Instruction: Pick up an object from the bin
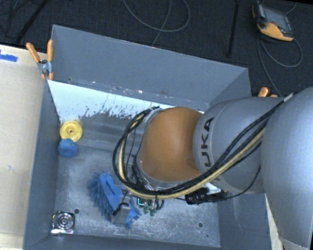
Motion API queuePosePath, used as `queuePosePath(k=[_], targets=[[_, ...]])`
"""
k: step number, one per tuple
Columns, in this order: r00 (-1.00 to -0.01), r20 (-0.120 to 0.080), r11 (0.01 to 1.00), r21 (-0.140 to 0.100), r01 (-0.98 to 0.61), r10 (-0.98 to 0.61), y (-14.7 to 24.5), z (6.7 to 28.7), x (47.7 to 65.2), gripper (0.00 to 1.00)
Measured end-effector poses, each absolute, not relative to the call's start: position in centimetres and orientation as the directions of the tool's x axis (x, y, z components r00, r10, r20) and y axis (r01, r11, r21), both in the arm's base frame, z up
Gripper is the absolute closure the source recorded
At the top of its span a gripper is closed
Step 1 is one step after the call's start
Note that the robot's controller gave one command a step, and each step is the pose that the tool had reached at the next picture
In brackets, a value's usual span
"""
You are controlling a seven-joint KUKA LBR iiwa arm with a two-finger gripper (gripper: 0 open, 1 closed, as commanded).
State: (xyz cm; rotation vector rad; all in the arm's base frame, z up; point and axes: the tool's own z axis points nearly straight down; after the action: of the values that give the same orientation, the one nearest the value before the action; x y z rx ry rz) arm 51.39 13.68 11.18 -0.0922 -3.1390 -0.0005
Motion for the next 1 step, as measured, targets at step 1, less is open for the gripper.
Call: queuePosePath(k=[1], targets=[[-0.997, 0.001, 0.997, 0.001, 0.081, 0.081, 13.7, 6.93, 52.82, 1.0]])
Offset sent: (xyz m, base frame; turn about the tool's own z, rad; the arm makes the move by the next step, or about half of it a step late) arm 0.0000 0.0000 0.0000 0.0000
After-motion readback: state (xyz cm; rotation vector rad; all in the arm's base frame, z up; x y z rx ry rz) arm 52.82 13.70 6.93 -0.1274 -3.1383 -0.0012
